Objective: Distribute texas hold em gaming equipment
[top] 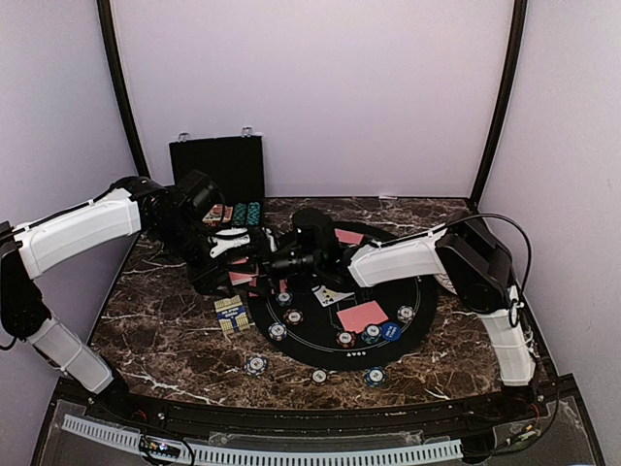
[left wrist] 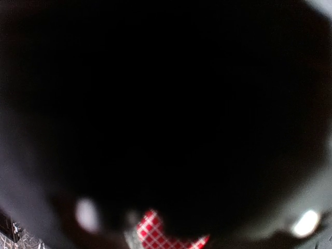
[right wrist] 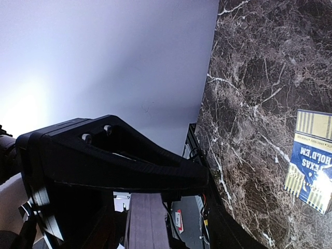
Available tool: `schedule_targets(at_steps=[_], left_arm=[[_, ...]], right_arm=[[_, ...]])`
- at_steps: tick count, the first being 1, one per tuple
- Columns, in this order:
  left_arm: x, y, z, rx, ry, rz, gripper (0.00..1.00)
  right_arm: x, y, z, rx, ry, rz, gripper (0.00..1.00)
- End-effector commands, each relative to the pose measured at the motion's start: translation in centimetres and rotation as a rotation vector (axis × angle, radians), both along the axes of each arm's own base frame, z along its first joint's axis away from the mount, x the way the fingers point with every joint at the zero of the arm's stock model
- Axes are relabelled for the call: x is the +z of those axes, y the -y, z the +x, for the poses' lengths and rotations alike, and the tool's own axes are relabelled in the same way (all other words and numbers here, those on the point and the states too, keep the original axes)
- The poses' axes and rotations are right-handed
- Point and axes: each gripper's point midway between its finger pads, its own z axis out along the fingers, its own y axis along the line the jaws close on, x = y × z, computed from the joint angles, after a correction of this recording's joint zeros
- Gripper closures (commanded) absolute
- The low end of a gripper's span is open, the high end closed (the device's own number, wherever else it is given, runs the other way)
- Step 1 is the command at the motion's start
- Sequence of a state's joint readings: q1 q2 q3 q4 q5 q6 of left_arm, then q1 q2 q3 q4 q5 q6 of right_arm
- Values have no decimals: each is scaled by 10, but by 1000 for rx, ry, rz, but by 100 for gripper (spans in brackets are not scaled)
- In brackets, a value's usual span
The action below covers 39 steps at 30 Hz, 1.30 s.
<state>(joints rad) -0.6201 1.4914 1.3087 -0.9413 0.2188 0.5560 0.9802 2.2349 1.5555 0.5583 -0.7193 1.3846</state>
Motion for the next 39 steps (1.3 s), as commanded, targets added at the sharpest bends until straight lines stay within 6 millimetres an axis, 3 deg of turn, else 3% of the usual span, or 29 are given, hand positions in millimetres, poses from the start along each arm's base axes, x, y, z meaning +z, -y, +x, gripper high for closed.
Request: schedule_targets(at_steps=[1,12,27,34,39], left_arm=[[13,1,1,0,27,-27,100],[13,2,1,-1,27,-27,100],[13,0,0,1,29,-26,100],[13,0,0,2,29,-24,100],[14,0,1,1,31,-23,100]], right_arm=[[4,-5,2,10,12,37,40],[-10,26,15,-29,47,-58,48],[35,49,19,-54,120,-26,46],[40,51,16,-35,113,-17,59],[37,54,14,-27,97,-21,77]])
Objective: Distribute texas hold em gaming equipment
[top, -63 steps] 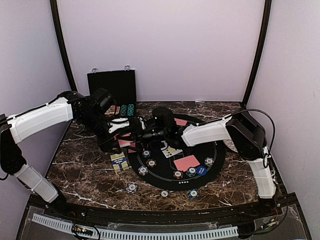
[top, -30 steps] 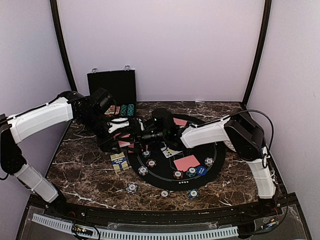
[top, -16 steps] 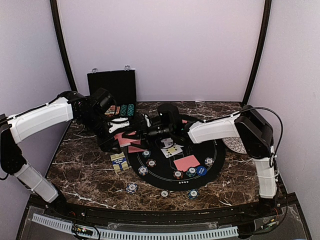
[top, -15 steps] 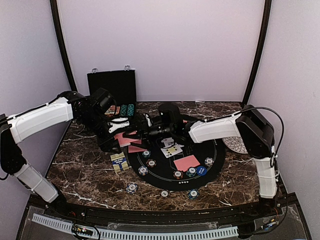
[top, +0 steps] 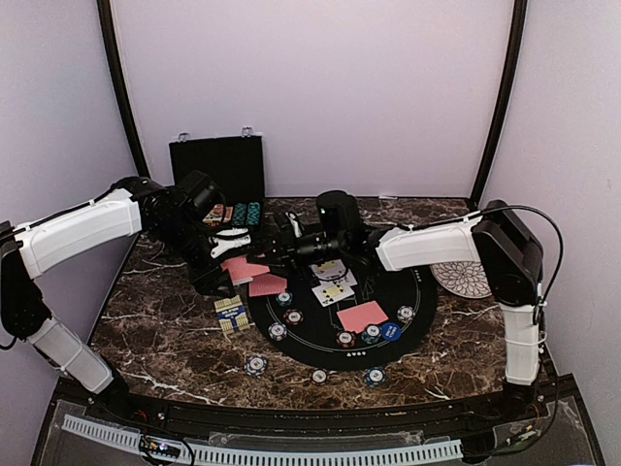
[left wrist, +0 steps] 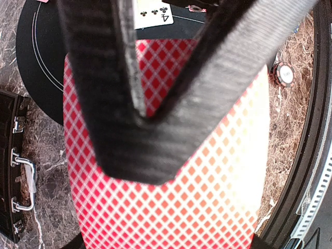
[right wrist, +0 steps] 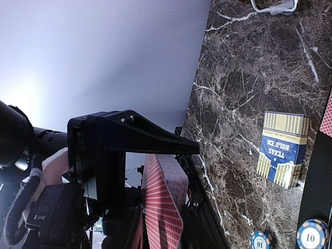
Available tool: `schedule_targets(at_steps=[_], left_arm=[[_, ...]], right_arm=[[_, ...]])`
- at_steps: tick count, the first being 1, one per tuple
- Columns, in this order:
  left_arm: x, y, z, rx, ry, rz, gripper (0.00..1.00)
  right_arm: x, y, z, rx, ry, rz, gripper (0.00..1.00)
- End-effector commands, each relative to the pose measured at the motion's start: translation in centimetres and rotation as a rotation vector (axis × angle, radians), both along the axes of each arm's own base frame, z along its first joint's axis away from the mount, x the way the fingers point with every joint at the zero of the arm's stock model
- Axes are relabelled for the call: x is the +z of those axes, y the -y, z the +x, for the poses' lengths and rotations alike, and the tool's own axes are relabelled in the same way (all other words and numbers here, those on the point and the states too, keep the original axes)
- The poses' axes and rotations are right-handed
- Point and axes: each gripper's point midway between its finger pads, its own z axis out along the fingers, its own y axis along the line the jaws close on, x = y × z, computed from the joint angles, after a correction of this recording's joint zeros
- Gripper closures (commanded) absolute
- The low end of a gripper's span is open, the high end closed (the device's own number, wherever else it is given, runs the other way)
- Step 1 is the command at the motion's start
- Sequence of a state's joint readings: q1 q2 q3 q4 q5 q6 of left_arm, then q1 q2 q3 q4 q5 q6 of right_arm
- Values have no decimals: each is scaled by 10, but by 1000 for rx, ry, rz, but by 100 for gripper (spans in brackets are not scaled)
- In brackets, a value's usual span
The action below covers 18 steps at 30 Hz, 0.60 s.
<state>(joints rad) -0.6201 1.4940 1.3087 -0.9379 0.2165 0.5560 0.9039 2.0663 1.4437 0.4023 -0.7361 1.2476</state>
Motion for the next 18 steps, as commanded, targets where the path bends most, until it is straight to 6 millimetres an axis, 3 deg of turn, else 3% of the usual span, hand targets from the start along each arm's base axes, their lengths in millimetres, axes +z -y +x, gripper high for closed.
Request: schedule_targets(at_steps=[1,18], left_arm=[[14,0,0,1,28,-24,100],[13,0,1,1,25,-19,100]], right_arm=[[19,6,-4,15,23,39,79],[23,23,-1,6,18,42,88]])
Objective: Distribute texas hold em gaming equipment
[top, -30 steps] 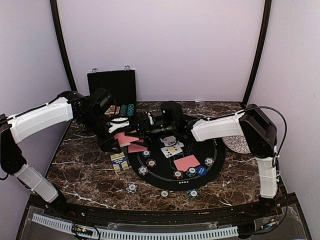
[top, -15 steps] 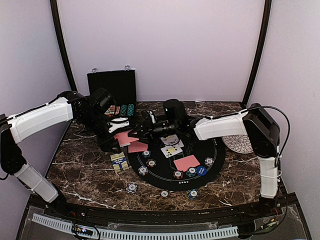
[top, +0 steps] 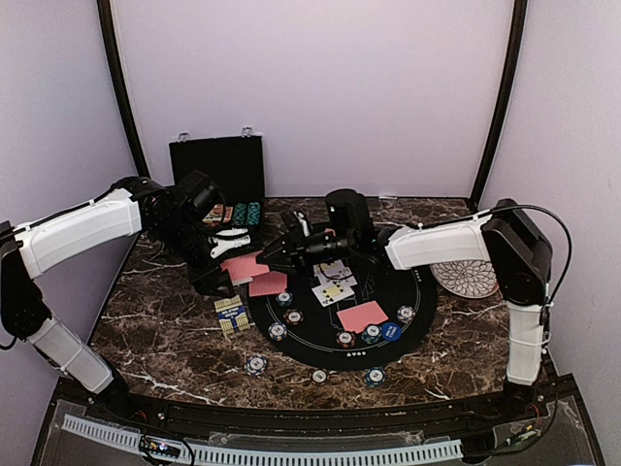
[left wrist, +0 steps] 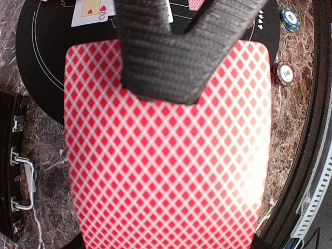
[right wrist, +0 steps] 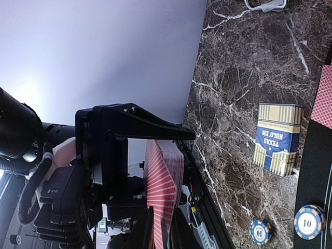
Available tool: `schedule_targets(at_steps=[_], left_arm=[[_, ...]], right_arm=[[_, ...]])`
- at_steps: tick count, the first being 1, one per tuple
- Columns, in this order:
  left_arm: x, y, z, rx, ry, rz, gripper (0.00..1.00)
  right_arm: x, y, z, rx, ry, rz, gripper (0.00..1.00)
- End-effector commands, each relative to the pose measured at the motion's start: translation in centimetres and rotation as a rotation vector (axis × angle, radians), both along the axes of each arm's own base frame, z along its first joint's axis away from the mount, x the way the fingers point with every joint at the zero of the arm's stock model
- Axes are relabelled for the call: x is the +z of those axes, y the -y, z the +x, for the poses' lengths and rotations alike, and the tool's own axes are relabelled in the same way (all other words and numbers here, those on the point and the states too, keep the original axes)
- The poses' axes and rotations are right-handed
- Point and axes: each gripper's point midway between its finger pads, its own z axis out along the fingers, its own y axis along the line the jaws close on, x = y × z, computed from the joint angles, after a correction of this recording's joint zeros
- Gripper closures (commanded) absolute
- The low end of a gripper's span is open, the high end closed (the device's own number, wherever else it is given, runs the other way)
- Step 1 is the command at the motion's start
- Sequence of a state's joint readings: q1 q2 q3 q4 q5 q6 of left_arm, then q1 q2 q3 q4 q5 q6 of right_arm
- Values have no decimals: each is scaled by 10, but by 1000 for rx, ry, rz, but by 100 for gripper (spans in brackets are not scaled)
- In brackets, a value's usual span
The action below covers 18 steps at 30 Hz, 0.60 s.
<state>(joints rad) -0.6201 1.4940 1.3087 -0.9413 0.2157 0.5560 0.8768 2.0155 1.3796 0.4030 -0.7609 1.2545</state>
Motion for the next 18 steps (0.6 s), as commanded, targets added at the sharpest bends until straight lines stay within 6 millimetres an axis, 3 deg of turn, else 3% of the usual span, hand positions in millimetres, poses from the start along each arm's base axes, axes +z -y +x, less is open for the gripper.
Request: schedule_targets(at_steps=[1,11,18], left_arm=[[13,0,1,0,26,-21,100],[11,-1,1,0,26,-14,100],[9,-3,1,2,30,-4,100]], right_arm=[[23,5,-2,11,38,51,89],[24,5,-3,26,14,73,100],[32,20,9,-8,-3,108,100]])
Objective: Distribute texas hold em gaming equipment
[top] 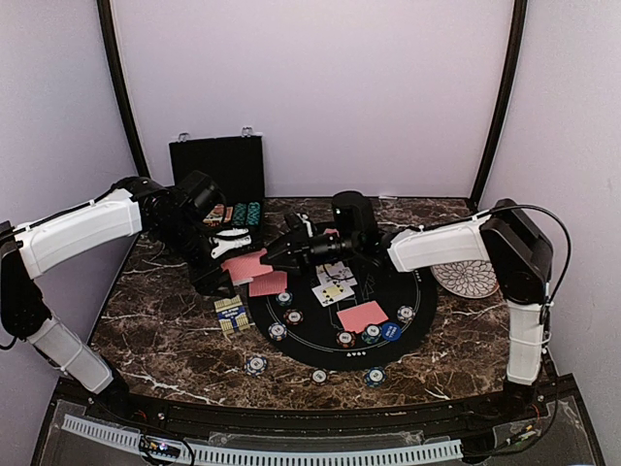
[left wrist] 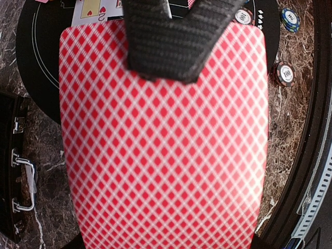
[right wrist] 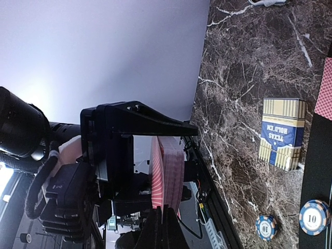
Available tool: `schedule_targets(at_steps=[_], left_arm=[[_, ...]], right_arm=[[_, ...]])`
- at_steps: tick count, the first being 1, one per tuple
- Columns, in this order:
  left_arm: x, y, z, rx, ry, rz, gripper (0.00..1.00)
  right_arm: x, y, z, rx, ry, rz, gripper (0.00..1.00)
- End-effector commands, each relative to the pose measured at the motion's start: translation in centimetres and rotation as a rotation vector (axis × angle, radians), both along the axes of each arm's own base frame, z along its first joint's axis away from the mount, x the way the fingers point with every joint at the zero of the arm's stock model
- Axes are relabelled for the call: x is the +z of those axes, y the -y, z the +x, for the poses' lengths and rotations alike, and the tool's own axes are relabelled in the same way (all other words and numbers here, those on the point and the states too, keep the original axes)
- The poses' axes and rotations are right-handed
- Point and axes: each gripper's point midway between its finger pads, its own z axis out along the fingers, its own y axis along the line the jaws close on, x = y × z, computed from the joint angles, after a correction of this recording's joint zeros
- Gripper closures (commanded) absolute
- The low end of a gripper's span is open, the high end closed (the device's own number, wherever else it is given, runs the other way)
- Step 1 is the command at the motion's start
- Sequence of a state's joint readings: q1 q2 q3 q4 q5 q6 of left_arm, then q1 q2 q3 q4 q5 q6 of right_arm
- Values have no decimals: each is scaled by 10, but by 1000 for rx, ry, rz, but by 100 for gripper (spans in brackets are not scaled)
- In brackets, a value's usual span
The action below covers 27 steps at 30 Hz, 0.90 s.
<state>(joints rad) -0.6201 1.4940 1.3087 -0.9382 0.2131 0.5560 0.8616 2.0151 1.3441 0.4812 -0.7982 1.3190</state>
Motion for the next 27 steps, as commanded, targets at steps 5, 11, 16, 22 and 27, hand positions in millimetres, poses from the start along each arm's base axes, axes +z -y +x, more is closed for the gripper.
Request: schedule_targets(at_steps=[5,11,16,22,27], left_arm=[[10,-4,1,0,33,-2,100],[9,-3,1,2,30,-3,100],[10,-3,1,1,32,-2,100],[9,-4,1,1,30,0,100],[9,-3,0,0,29,-1,100]], right_arm=[[33,33,21,-52,37,75,100],[32,64,41,-111,42,66,100],[17,99,61,-182,37,27,100],[-22,146,85,-278,22,-88,100],[-57,190,105,-361,21,-208,100]])
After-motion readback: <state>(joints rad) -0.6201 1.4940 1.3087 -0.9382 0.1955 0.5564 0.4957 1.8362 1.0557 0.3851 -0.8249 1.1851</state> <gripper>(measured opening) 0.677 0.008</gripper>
